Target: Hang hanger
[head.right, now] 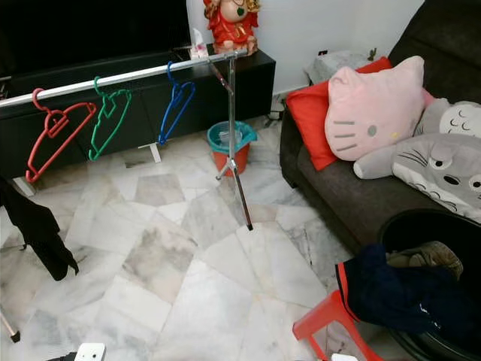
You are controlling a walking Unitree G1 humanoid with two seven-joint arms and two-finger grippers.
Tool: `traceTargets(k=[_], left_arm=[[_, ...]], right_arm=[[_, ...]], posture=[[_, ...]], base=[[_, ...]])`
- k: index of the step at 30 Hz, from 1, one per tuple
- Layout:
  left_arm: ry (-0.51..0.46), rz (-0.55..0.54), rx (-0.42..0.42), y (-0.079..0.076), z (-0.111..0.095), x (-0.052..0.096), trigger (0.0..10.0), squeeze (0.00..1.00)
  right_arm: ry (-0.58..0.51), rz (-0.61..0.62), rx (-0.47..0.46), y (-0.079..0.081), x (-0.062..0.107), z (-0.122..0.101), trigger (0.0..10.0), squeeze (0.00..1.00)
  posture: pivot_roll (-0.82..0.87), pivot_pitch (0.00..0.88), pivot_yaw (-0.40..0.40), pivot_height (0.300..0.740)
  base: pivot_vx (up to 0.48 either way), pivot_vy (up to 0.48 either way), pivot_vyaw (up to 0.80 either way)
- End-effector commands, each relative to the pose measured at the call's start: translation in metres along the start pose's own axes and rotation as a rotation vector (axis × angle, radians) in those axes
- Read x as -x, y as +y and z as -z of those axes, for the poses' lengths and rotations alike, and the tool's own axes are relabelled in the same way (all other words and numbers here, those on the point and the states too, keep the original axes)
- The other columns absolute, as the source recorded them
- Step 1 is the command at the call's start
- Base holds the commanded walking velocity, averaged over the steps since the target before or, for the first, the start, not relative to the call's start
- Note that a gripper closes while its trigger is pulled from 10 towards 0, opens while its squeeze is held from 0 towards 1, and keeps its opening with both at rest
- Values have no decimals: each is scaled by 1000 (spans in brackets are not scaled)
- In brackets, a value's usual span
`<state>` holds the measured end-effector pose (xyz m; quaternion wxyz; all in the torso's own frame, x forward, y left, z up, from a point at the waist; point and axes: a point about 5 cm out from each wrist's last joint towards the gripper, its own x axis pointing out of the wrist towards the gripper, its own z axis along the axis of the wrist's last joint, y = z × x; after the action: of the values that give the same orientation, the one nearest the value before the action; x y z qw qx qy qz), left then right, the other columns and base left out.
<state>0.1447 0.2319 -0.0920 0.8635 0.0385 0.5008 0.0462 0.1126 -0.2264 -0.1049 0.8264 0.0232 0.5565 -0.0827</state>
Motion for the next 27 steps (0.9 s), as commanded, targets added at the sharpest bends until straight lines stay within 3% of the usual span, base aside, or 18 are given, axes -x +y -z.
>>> traceTargets(k=[1,15,27], left_arm=[[17,-9,2,3,3,1,10000,0],[14,-4,-42,2,3,1,10000,0],[3,-4,-41,5,1,1,10000,0]], right_arm=[[4,-1,-2,1,0,1,10000,0],[4,-3,-3,2,0,2,10000,0],[5,-6,-2,4,0,3,10000,0]], posture=[[49,0,18,740],[41,0,27,740],[39,0,36,740]], base=[[0,480,-781],[0,208,-781],[0,0,-781]])
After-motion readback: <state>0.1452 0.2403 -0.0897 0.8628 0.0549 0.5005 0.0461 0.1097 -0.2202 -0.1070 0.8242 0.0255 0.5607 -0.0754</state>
